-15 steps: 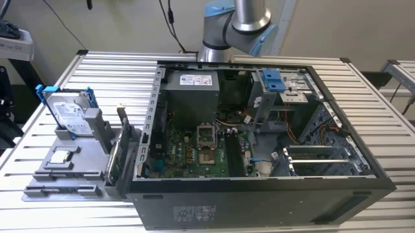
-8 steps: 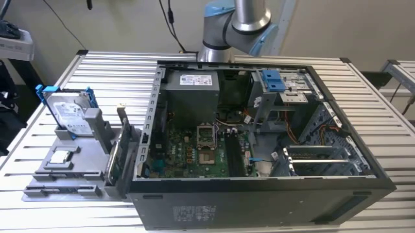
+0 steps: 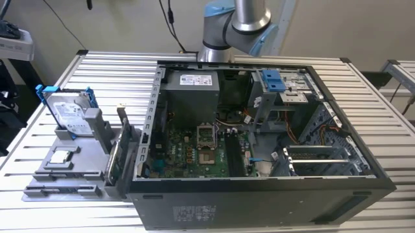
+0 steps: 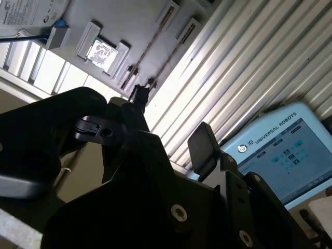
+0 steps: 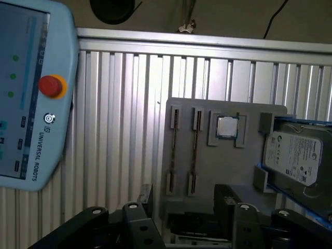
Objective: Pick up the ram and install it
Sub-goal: 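Pick up the ram and move it above insertion slot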
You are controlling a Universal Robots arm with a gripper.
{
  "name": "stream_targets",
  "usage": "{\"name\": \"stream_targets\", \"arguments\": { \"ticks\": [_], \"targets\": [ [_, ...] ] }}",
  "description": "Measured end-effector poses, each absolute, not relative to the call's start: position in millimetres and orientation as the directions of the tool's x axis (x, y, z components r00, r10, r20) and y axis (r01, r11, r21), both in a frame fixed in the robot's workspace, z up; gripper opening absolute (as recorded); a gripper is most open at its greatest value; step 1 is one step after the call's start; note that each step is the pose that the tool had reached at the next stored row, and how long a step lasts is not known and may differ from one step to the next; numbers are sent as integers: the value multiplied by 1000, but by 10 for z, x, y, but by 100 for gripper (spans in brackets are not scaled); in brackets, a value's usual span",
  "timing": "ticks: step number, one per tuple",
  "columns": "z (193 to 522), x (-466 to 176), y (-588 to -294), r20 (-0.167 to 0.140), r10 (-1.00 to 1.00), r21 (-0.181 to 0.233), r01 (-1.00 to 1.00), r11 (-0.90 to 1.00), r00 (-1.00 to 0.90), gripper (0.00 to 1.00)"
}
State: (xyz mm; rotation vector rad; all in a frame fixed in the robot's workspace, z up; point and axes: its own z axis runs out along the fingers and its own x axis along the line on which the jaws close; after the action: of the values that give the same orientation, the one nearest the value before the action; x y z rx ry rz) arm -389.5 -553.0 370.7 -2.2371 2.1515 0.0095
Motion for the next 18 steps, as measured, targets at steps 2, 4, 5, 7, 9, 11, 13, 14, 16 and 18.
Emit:
{"name": "stream_targets", "arguments": {
  "ticks": [2, 4, 5, 7, 9, 11, 13, 14, 16, 18],
  "targets": [
    [3707, -3896, -5530, -31, -999, -23, -999, -39, 39, 59],
    [3706, -3896, -5530, -30, -999, -23, -999, -39, 39, 59],
    [3702, -3895, -5530, -30, -999, -23, -999, -39, 39, 59],
    [3693, -3896, -5530, -30, -999, -23, -999, -39, 39, 59],
    [3680, -3896, -5530, -30, -999, -23, -999, -39, 39, 59],
    [3664, -3896, -5530, -30, -999, -23, -999, -39, 39, 59],
    [3649, -3896, -5530, -30, -999, -23, -999, -39, 39, 59],
    [3641, -3896, -5530, -30, -999, -23, -999, -39, 39, 59],
    [3627, -3896, -5530, -30, -999, -23, -999, -39, 39, 59],
    [3609, -3896, -5530, -30, -999, -23, -999, -39, 39, 59]
  ]
}}
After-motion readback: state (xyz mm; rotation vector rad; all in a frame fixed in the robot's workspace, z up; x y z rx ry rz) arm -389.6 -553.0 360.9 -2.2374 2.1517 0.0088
